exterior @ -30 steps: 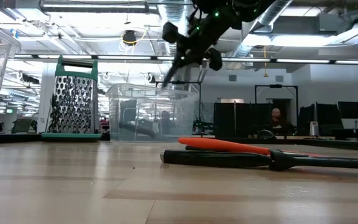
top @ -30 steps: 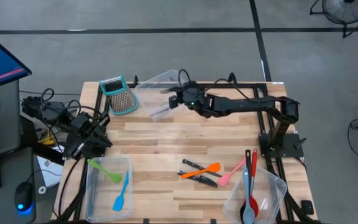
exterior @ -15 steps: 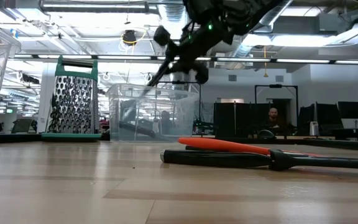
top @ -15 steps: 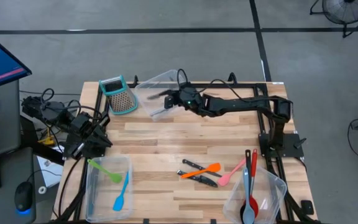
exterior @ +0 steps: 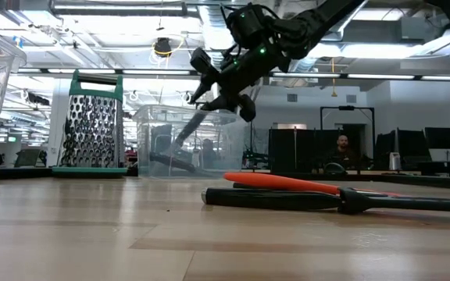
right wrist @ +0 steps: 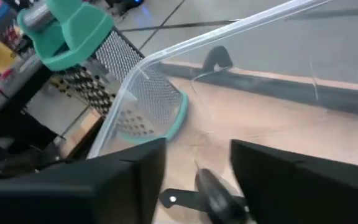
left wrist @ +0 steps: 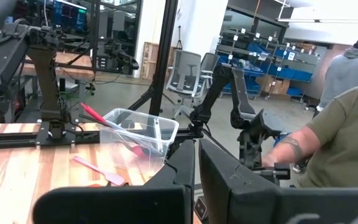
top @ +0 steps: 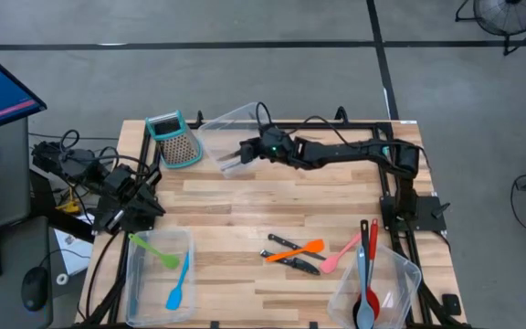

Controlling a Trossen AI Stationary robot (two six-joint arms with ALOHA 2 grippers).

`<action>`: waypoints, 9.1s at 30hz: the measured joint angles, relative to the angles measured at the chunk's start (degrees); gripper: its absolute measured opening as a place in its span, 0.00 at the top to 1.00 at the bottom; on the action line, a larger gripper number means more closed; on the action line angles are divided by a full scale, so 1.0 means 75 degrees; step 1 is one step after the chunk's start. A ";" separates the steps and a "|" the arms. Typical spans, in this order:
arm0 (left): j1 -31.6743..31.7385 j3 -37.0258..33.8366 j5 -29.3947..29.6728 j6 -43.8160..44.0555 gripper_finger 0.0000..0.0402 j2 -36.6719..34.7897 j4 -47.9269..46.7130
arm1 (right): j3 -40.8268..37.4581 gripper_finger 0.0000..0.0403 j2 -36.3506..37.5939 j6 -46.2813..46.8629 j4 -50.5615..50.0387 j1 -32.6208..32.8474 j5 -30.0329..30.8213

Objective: Pick & Place Kitchen Items
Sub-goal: Adjust the black knife in the top transparent bin, then put the orange spatula into the bottom left transparent bin, then put the black knife into the top transparent bin

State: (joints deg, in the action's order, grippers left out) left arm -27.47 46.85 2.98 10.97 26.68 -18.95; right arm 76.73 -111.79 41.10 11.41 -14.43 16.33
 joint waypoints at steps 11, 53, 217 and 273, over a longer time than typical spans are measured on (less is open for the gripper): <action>-0.0001 0.0000 -0.0002 0.0180 0.99 0.0000 0.0027 | 0.0003 0.27 0.1741 -0.1695 -0.1482 -0.0362 -0.0676; -0.0002 0.0000 -0.0002 0.0180 0.99 0.0000 0.0127 | 0.0024 0.30 0.0124 -0.3533 -0.5629 0.4726 -0.1377; -0.6204 -0.0049 0.6391 0.8410 0.99 0.4762 -0.2395 | -0.0041 0.60 0.3497 -0.5869 -0.1017 0.5670 0.1234; -0.6871 -0.1647 0.6543 0.5356 0.45 0.1955 0.2581 | -0.0042 0.42 0.1471 -0.0009 -0.6817 0.4596 0.0435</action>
State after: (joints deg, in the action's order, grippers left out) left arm -79.00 34.50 52.05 51.14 41.34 0.40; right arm 76.42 -100.75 41.03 -39.72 20.05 19.59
